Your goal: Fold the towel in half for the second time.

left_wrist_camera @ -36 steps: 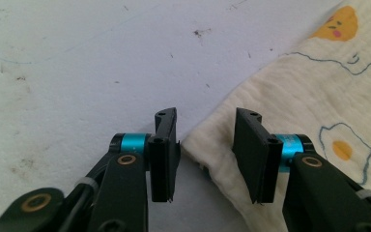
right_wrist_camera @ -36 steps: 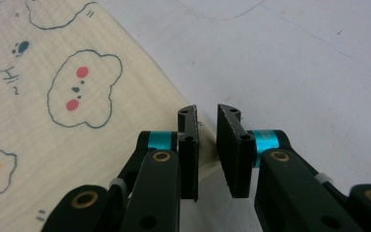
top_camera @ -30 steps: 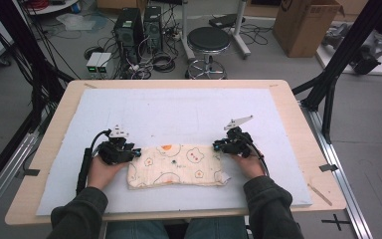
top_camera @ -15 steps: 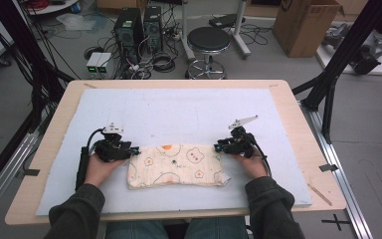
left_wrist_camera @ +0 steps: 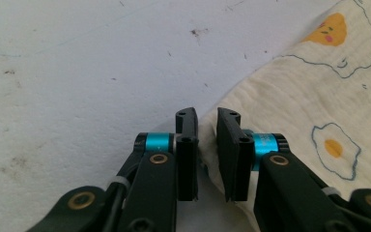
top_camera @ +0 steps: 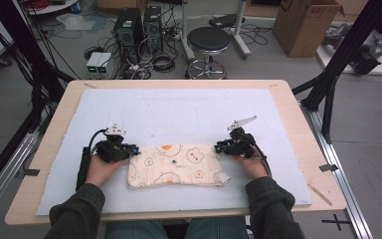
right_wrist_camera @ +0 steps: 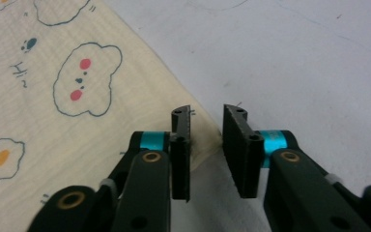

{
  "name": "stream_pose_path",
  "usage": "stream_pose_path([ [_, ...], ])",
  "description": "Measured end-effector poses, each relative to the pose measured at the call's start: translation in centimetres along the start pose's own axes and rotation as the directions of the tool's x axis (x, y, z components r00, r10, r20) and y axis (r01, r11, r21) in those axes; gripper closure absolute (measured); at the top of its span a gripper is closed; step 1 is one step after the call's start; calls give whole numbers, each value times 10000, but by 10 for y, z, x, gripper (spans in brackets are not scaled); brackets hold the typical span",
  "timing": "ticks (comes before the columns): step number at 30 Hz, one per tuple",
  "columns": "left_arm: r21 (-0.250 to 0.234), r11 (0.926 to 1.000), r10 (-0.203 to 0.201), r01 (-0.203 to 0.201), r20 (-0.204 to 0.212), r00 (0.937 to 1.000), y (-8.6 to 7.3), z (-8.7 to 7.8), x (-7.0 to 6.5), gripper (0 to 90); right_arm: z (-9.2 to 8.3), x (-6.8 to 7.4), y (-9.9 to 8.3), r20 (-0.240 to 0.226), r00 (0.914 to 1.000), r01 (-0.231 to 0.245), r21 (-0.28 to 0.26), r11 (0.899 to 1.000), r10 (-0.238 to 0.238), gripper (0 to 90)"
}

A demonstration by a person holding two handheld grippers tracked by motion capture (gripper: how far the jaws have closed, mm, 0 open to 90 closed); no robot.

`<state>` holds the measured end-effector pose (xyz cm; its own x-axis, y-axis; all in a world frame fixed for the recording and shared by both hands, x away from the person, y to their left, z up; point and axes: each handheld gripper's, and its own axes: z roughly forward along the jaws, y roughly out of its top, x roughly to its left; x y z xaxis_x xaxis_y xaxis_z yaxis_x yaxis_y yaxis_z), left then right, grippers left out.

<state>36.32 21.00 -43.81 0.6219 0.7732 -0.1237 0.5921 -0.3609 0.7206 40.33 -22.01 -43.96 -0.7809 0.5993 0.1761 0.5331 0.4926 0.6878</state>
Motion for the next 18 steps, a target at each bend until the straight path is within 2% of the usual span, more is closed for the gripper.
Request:
stream_pose_path([
  [3, 17, 10000, 48, -48, 20, 10000, 0, 0, -1, 826, 1, 0, 0, -257, 9997, 7, 38, 10000, -6, 817],
  [8, -58, 10000, 62, -62, 56, 10000, 0, -1, -1, 844, -1, -1, 0, -518, 9986, -47, 37, 10000, 49, 844],
  [13, -396, 9992, -70, 70, 0, 10000, 3, -4, 2, 849, -10, -1, 5, -428, 9991, 49, -108, 9999, -54, 847],
  [15, -423, 9991, -49, 48, -19, 10000, 7, -5, 3, 849, -13, -3, 6, -436, 9990, -1, -268, 9996, -11, 848],
  [18, -632, 9980, 37, -39, -27, 10000, 15, -7, 3, 850, -14, -5, 9, -271, 9996, 43, -188, 9998, -48, 850],
])
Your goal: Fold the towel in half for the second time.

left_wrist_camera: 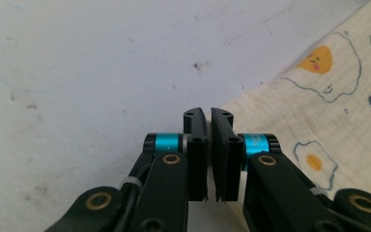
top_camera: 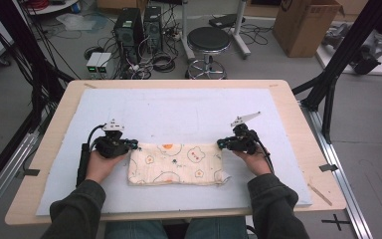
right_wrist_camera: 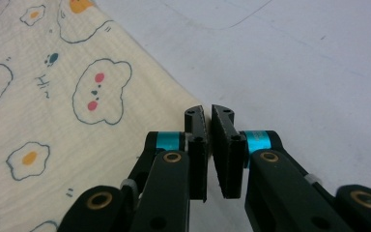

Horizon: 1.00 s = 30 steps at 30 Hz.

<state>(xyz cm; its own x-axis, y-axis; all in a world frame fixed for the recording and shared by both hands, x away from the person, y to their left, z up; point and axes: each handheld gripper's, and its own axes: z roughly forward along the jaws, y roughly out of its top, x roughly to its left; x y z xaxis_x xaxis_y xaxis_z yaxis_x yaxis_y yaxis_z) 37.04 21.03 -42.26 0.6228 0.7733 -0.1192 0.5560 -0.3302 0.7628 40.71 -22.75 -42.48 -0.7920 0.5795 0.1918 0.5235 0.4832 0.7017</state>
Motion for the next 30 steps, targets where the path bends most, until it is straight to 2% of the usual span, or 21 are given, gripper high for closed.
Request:
stream_pose_path([
  [2, -92, 9999, 64, -65, -50, 10000, 6, -1, 0, 851, -2, -3, 2, 79, 10000, -12, -61, 10000, 13, 851],
  [5, -462, 9988, -147, 142, -110, 9998, 12, -2, 3, 850, -6, -6, 6, 202, 9997, -101, -127, 9999, 104, 853],
  [6, -421, 9989, -210, 205, -111, 9997, 14, -2, 5, 851, -7, -7, 8, 246, 9996, -98, -150, 9998, 102, 854],
  [7, -409, 9991, -133, 126, -182, 9997, 16, -2, 6, 851, -10, -8, 10, 308, 9995, -101, -295, 9995, 110, 857],
  [11, -976, 9945, -410, 382, -276, 9988, 20, -2, 8, 851, -18, -13, 17, 448, 9980, -387, -1095, 9932, 439, 858],
  [13, -954, 9942, -521, 495, -252, 9983, 19, 1, 9, 850, -14, -17, 16, 482, 9973, -517, -874, 9948, 560, 858],
  [14, -792, 9961, -415, 391, -285, 9987, 19, 2, 8, 850, -10, -18, 15, 406, 9965, -706, -670, 9953, 734, 858],
  [17, -511, 9987, 0, -17, -343, 9994, 19, 2, 5, 850, -5, -18, 14, 335, 9966, -730, -577, 9957, 750, 858],
  [23, -809, 9964, 224, -247, -287, 9993, 14, -8, 1, 850, -12, -16, 13, -112, 9965, -838, -992, 9915, 831, 858],
  [25, -777, 9962, 375, -393, -246, 9990, 11, -11, -1, 850, -14, -13, 12, -203, 9972, -738, -1096, 9912, 719, 858],
  [28, -789, 9940, 730, -760, -411, 9965, 6, -13, -8, 849, -16, -10, 10, -274, 9974, -691, -1170, 9907, 663, 858],
  [30, -818, 9932, 799, -826, -357, 9962, 2, -14, -11, 849, -16, -7, 7, -356, 9973, -674, -1171, 9908, 637, 858],
])
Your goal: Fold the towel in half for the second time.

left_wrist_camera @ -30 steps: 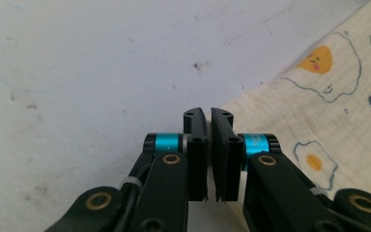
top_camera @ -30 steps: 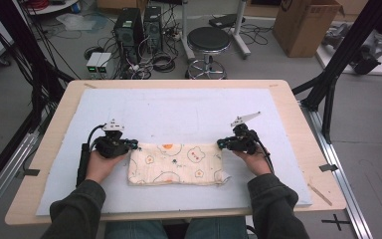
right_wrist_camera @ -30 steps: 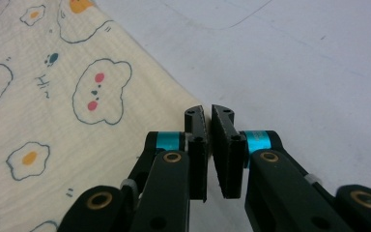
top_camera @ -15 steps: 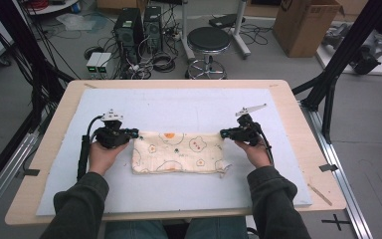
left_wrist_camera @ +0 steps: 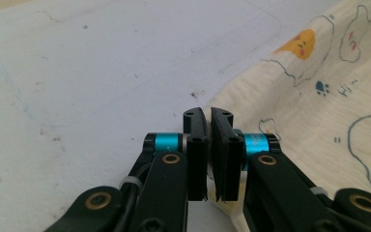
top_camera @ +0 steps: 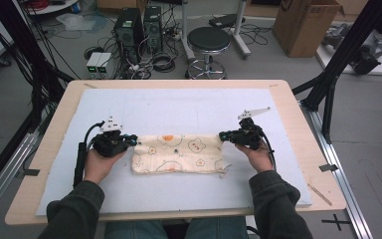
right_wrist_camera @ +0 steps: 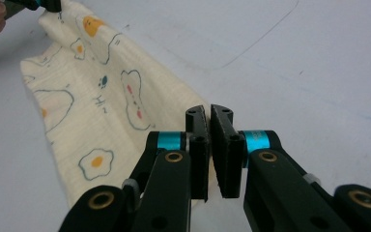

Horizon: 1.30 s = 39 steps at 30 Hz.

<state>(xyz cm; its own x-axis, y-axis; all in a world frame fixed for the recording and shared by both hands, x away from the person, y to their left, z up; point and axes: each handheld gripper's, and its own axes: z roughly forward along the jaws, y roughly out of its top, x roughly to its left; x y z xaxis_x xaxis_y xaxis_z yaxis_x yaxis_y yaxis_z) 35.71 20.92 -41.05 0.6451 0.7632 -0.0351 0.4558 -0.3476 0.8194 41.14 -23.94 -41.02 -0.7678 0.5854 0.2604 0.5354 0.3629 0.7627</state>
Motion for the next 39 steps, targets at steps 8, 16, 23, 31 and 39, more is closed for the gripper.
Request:
stream_pose_path([
  [8, -397, 9985, 400, -388, 307, 9987, -5, -8, -7, 847, -6, 7, -8, -153, 9998, 132, -16, 9999, -132, 858],
  [16, -632, 9944, 895, -848, 740, 9932, -5, -12, -13, 845, -14, 18, -15, -374, 9985, 397, -145, 9991, -402, 858],
  [23, -599, 9891, 1397, -1343, 974, 9854, -14, -21, -17, 841, -18, 29, -23, -583, 9964, 623, 1, 9981, -622, 858],
  [31, -362, 9812, 1925, -1894, 1301, 9726, -26, -26, -24, 839, -19, 32, -35, -684, 9957, 657, 396, 9971, -629, 858],
  [39, 240, 9532, 2942, -3012, 1539, 9433, -32, -25, -41, 839, -23, 43, -46, -848, 9929, 890, 584, 9943, -838, 858],
])
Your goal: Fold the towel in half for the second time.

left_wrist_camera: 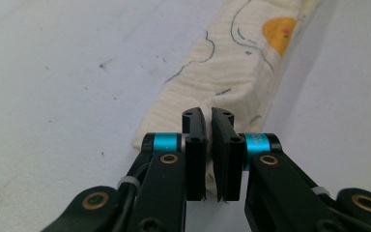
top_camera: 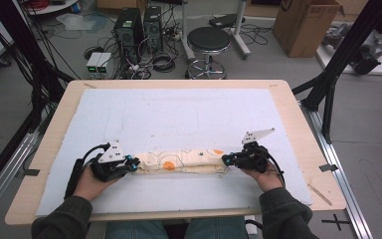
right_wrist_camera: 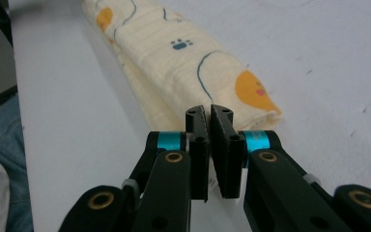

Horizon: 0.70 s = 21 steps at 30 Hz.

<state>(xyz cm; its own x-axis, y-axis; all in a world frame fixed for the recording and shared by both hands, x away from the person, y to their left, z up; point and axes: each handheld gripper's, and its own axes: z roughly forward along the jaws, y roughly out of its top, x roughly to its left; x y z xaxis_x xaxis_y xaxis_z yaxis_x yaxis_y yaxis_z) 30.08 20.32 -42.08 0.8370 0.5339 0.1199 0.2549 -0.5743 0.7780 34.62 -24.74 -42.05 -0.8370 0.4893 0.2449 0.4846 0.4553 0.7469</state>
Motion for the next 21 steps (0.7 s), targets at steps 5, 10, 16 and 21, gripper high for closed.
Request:
stream_pose_path([
  [5, 335, 9994, 91, -95, 126, 9999, -5, 1, -2, 833, 3, 2, -9, 2, 10000, -7, 305, 9995, 7, 857],
  [10, 4, 9988, -479, 480, 475, 9977, -10, -4, 2, 671, 3, 3, -9, -109, 9999, 58, 248, 9997, -55, 797],
  [16, -945, 9913, -855, 915, 652, 9942, -2, -17, 6, 544, -9, 8, 7, -384, 9988, 283, -426, 9987, -300, 717],
  [21, -1372, 9843, -1038, 1110, 590, 9928, 8, -20, 9, 523, -12, 7, 23, -469, 9976, 469, -796, 9957, -508, 705],
])
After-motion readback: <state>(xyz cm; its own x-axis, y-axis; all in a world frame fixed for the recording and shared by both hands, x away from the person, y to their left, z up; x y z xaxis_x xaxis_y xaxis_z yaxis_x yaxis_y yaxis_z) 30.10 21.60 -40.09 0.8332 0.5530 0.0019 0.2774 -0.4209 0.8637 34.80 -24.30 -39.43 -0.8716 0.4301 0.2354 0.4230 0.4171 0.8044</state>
